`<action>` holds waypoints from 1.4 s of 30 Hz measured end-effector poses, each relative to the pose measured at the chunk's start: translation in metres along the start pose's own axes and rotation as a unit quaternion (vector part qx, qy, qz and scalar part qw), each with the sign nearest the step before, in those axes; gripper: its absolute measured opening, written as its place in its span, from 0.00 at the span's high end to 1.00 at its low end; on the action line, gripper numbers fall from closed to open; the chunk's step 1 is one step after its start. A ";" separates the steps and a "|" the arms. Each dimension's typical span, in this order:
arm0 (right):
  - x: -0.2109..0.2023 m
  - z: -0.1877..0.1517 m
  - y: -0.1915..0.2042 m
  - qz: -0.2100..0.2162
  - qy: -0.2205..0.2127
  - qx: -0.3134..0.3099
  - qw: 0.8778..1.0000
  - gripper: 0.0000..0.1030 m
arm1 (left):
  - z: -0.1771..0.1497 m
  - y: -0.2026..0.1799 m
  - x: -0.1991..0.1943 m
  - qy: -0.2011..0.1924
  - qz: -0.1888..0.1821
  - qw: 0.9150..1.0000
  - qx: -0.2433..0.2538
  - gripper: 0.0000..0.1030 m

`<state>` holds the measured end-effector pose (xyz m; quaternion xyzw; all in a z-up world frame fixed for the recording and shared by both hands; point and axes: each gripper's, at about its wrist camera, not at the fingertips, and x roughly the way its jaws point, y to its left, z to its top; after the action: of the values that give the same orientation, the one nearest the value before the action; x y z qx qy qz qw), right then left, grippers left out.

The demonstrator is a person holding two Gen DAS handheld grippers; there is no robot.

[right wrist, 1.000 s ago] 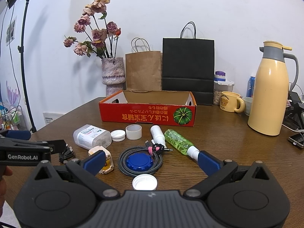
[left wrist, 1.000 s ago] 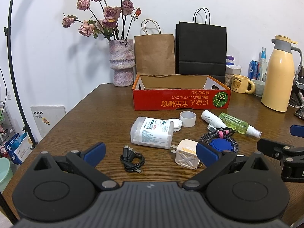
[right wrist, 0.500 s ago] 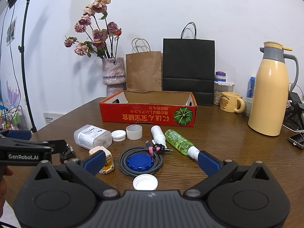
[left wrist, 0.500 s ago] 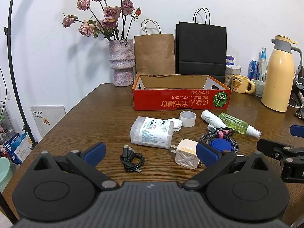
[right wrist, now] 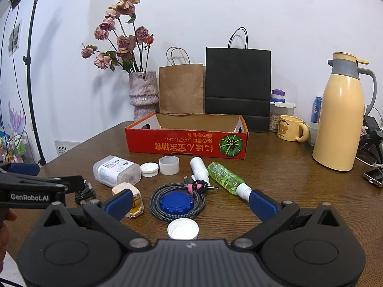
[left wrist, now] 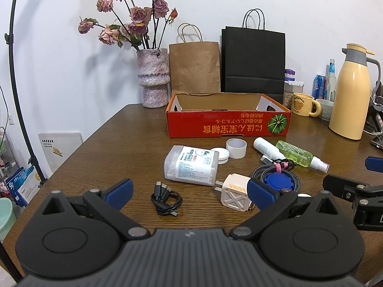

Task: Organize rigid objects

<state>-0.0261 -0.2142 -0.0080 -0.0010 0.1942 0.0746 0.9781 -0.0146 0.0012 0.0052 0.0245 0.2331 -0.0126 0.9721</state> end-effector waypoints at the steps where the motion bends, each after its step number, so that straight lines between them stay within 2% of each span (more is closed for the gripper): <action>1: 0.000 0.000 0.000 0.000 0.002 -0.001 1.000 0.00 | 0.000 0.000 0.000 0.001 0.000 1.000 0.000 0.00; 6: 0.004 -0.001 0.000 0.001 0.010 -0.003 1.000 0.00 | -0.004 0.001 0.005 0.009 -0.001 1.000 0.001 0.00; 23: 0.045 -0.020 0.000 0.002 0.077 -0.005 0.997 0.00 | -0.018 0.009 0.032 0.054 -0.002 0.999 -0.007 0.00; 33: 0.071 -0.031 0.000 0.009 0.112 -0.004 0.994 0.12 | -0.020 0.012 0.044 0.068 0.000 0.998 -0.012 0.00; 42: 0.079 -0.034 -0.001 0.021 0.120 -0.011 0.992 0.33 | -0.020 0.010 0.050 0.073 -0.004 0.997 -0.009 0.00</action>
<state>0.0334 -0.2042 -0.0696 -0.0171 0.3095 0.0966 0.9458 0.0213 0.0116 -0.0353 0.0154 0.3038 -0.0128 0.9525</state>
